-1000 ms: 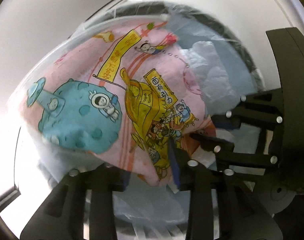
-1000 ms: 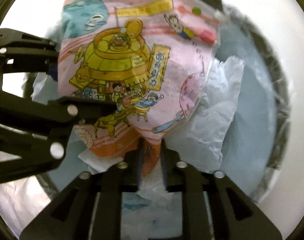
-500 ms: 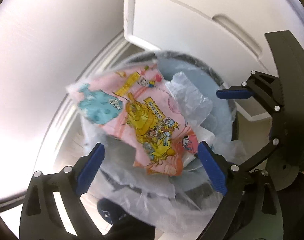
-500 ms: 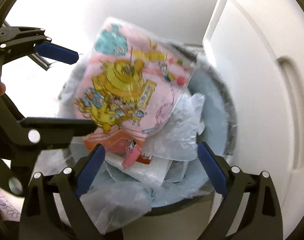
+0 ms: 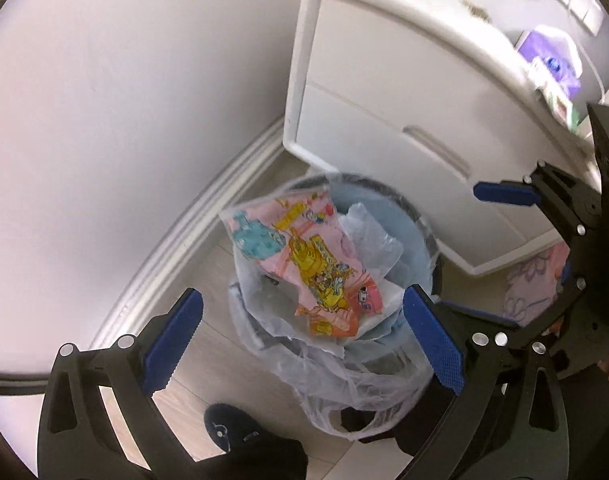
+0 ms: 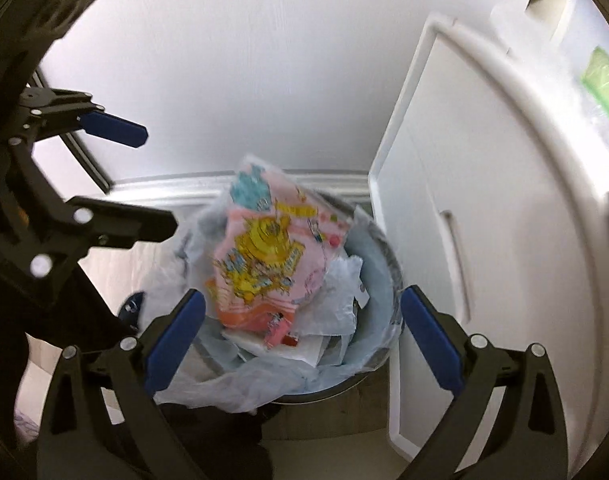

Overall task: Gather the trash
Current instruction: 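Move both tools back up to the green-and-white flyer on the nightstand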

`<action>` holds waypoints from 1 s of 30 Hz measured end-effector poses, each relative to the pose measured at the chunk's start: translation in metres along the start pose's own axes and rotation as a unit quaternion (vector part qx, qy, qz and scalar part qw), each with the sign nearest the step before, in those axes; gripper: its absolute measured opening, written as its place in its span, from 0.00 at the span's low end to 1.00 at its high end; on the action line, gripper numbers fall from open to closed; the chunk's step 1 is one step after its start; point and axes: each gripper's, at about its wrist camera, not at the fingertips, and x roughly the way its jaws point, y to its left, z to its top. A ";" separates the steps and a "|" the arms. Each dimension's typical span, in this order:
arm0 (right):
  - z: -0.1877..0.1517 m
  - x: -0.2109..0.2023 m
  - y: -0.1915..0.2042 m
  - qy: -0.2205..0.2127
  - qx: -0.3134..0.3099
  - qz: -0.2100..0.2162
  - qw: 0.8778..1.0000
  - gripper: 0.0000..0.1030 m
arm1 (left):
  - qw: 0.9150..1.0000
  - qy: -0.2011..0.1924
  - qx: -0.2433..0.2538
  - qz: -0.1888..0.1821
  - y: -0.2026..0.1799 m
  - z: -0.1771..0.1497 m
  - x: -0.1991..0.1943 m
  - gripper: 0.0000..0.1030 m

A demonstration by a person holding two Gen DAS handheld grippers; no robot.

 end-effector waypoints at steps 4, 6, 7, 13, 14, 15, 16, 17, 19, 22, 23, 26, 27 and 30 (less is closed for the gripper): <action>0.002 -0.038 0.006 -0.041 0.013 -0.012 0.999 0.93 | 1.000 -0.023 0.002 0.003 -0.002 0.007 -0.029 0.94; 0.000 -0.055 0.004 -0.059 0.028 -0.014 0.998 0.93 | 0.999 -0.034 0.007 0.004 -0.005 0.010 -0.049 0.94; -0.003 -0.067 0.002 -0.071 0.040 -0.017 0.997 0.93 | 0.999 -0.038 0.010 0.003 -0.006 0.012 -0.053 0.94; -0.019 -0.133 -0.020 -0.134 0.114 -0.051 0.983 0.93 | 0.998 -0.063 0.026 -0.003 -0.028 0.023 -0.081 0.94; -0.021 -0.143 -0.024 -0.141 0.125 -0.058 0.980 0.93 | 0.997 -0.067 0.028 -0.006 -0.033 0.025 -0.086 0.94; -0.025 -0.156 -0.030 -0.150 0.140 -0.067 0.976 0.93 | 0.997 -0.070 0.030 -0.008 -0.038 0.028 -0.090 0.94; -0.028 -0.163 -0.035 -0.156 0.151 -0.071 0.974 0.93 | 0.996 -0.076 0.036 -0.013 -0.046 0.031 -0.095 0.94; -0.031 -0.171 -0.040 -0.161 0.162 -0.074 0.971 0.93 | 0.996 -0.079 0.039 -0.016 -0.051 0.034 -0.098 0.94; -0.039 -0.189 -0.053 -0.169 0.190 -0.081 0.964 0.93 | 0.994 -0.092 0.052 -0.026 -0.066 0.042 -0.107 0.94; -0.052 -0.208 -0.072 -0.174 0.228 -0.102 0.953 0.93 | 0.991 -0.107 0.064 -0.038 -0.083 0.052 -0.115 0.94; -0.056 -0.212 -0.078 -0.175 0.239 -0.111 0.949 0.93 | 0.990 -0.112 0.067 -0.043 -0.089 0.056 -0.119 0.94; -0.072 -0.229 -0.097 -0.185 0.273 -0.126 0.936 0.93 | 0.987 -0.128 0.074 -0.064 -0.107 0.068 -0.126 0.94; -0.074 -0.232 -0.099 -0.186 0.278 -0.129 0.933 0.93 | 0.986 -0.132 0.075 -0.068 -0.111 0.070 -0.127 0.94; -0.086 -0.242 -0.109 -0.190 0.288 -0.140 0.928 0.93 | 0.984 -0.137 0.076 -0.086 -0.126 0.078 -0.129 0.94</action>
